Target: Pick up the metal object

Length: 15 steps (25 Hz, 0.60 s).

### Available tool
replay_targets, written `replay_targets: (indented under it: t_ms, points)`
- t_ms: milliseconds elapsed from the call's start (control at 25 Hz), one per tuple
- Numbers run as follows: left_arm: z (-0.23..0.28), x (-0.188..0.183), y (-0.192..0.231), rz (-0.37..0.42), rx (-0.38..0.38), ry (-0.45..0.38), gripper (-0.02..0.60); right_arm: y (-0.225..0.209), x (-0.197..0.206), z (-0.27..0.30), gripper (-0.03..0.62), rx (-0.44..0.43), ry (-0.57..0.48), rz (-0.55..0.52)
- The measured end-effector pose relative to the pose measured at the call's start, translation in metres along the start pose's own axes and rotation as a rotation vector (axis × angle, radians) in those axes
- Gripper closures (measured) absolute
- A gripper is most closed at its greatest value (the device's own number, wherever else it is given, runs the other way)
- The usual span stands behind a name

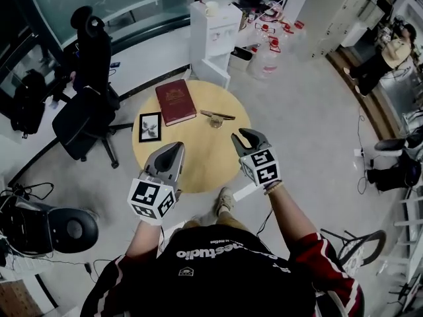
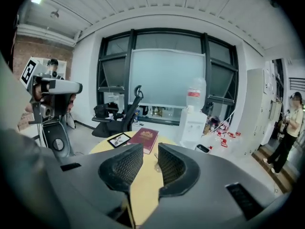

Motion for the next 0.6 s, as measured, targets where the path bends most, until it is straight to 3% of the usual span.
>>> replay_targets:
  t_ms: [600]
  points:
    - [0.039,0.013,0.025,0.006,-0.066,0.04,0.565,-0.013,0.055,0.099,0.479,-0.058,0.14,-0.164]
Point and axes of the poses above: the fingertips, and each gripper's own axes: z forward along the fingers, y to its left, x out of its underside, the point moved 8 cm from there along -z, backward along the fingers, and after that the axes turned 14 degrees about -z, right-handed, at the moved point
